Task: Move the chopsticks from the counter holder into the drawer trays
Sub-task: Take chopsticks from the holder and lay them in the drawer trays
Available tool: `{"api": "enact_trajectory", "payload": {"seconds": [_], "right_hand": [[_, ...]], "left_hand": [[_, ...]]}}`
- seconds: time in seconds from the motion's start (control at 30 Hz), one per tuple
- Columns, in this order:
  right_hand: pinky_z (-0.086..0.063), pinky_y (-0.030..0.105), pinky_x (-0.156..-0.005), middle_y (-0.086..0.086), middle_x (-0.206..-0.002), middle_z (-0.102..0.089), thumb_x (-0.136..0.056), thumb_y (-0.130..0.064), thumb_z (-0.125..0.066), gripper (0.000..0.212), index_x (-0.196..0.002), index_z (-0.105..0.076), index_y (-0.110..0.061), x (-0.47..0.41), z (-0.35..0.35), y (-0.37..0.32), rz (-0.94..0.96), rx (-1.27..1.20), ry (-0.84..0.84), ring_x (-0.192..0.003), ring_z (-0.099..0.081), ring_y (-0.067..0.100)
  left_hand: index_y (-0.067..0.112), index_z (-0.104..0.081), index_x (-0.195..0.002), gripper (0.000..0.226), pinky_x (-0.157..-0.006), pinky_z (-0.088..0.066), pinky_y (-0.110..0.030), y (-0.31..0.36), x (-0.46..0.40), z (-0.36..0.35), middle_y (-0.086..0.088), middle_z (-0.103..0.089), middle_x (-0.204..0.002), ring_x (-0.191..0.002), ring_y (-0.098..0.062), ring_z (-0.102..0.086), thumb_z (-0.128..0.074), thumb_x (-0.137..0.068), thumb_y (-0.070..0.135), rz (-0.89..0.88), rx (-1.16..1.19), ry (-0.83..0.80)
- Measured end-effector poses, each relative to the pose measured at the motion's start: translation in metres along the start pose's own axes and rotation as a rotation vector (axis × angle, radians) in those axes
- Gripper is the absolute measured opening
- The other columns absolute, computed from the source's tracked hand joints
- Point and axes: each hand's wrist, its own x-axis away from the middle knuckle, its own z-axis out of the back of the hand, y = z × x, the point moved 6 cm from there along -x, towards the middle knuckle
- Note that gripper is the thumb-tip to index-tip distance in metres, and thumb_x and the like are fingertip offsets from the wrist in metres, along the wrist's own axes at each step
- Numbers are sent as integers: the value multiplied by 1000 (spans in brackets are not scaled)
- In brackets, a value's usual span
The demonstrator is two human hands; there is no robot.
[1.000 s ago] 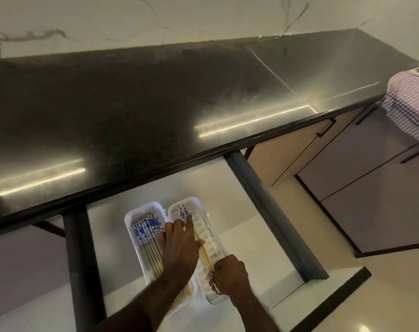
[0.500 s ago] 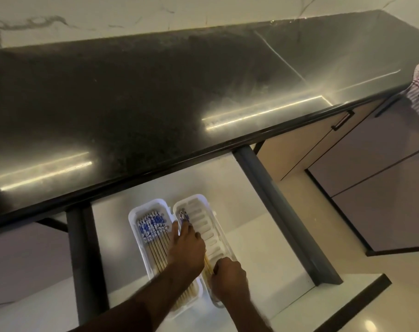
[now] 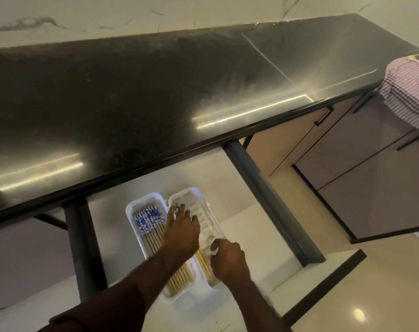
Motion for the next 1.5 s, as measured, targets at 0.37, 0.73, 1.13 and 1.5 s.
{"api": "enact_trajectory", "payload": {"seconds": [0.37, 0.73, 1.13, 1.5], "right_hand": [[-56, 32, -87, 2, -112, -72, -89, -28, -68, 30, -118, -66, -22, 98, 128, -73, 283, -209, 336, -96, -69, 19], [-37, 0, -65, -6, -106, -73, -89, -27, -68, 31, -119, -64, -31, 261, 209, -206, 722, -332, 541, -88, -65, 4], [-56, 31, -88, -8, -98, -74, -87, -29, -70, 27, -114, -67, -31, 297, 141, -381, 903, -328, 481, -89, -67, 5], [-46, 4, -63, -13, -89, -69, -89, -27, -69, 26, -115, -67, -26, 259, 32, -563, 886, -288, 397, -76, -63, -5]], "left_hand": [[25, -36, -144, 52, -112, -27, -42, -5, 96, 149, 2, -39, -152, -143, -22, -27, -53, -95, 30, 28, 544, 463], [11, -44, -140, 48, -107, -21, -24, -66, 263, 288, -10, -49, -144, -135, -23, -41, -55, -93, 12, 3, 500, 870], [13, -40, -142, 52, -108, -26, -25, -251, 347, 304, -7, -45, -147, -139, -19, -36, -57, -93, 15, 135, 512, 966], [22, -37, -145, 56, -113, -29, -32, -466, 342, 276, -2, -42, -150, -141, -16, -31, -56, -93, 18, 221, 500, 885]]}}
